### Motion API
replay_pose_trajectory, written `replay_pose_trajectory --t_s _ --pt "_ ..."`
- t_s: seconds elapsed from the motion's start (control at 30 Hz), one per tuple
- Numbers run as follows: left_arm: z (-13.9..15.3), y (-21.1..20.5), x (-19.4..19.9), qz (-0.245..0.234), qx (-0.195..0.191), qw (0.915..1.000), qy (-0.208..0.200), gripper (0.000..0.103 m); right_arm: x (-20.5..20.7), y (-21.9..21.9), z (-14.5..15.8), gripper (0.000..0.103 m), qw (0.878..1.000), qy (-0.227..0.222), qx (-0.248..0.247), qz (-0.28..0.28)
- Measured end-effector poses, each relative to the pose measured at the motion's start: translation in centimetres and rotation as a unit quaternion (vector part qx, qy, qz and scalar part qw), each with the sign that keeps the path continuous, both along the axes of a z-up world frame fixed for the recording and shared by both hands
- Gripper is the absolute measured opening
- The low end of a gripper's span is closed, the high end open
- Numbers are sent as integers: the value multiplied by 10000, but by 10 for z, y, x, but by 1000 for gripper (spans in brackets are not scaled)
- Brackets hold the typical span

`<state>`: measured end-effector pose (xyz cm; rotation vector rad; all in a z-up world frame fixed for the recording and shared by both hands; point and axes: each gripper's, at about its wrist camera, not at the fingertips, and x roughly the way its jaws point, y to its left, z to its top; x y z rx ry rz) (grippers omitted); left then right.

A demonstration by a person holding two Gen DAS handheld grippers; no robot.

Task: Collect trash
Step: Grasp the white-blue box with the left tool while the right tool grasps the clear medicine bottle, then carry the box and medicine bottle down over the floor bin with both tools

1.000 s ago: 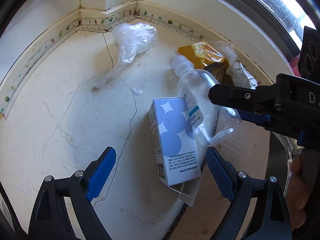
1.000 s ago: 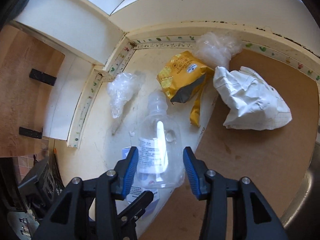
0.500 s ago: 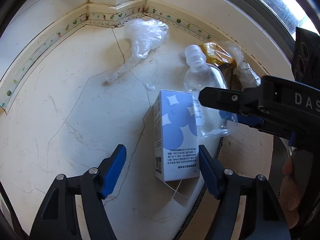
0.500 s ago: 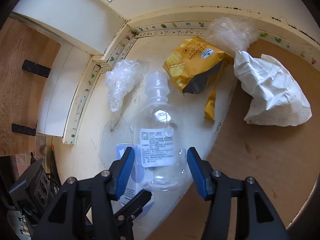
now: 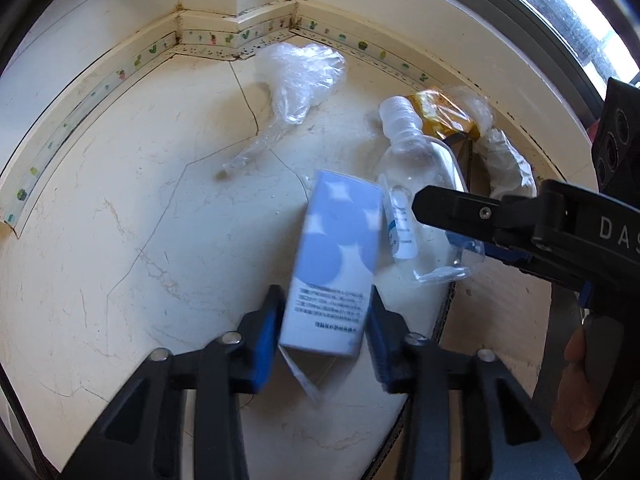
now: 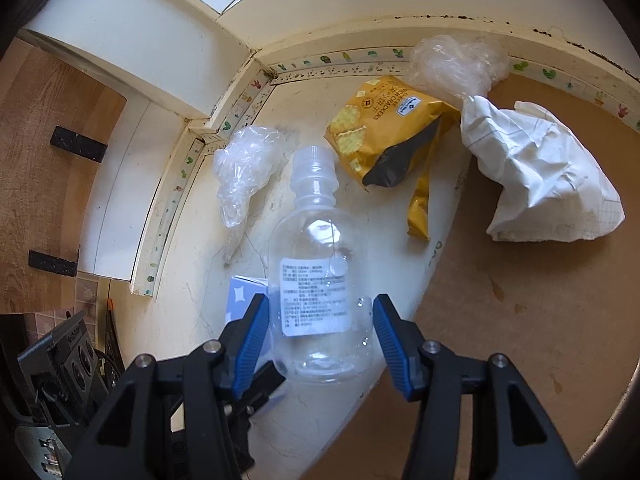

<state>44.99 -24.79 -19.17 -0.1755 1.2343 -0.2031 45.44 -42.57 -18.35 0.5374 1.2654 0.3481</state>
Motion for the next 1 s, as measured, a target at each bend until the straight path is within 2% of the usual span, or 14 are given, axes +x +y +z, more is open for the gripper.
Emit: replay_pose_trajectory --t_s 0.2,0.37,0.5,0.77,1.0 --pt "13 -6 -12 -96 42 9997 -215 36 -12 3 4 52 9996 -44 260 -45" --pt "35 -1 -26 -88 109 9991 -392 36 -30 3 19 52 9987 -209 439 -126" --pt "56 12 -49 16 11 9991 -432 36 -52 4 32 52 9976 -305 604 -145" --pt "98 48 -110 -25 -175 9974 -706 36 -127 11 72 52 9945 -660 789 -199" --pt "126 96 -194 -310 -430 9950 -843 36 -223 33 106 52 9936 -857 652 -352"
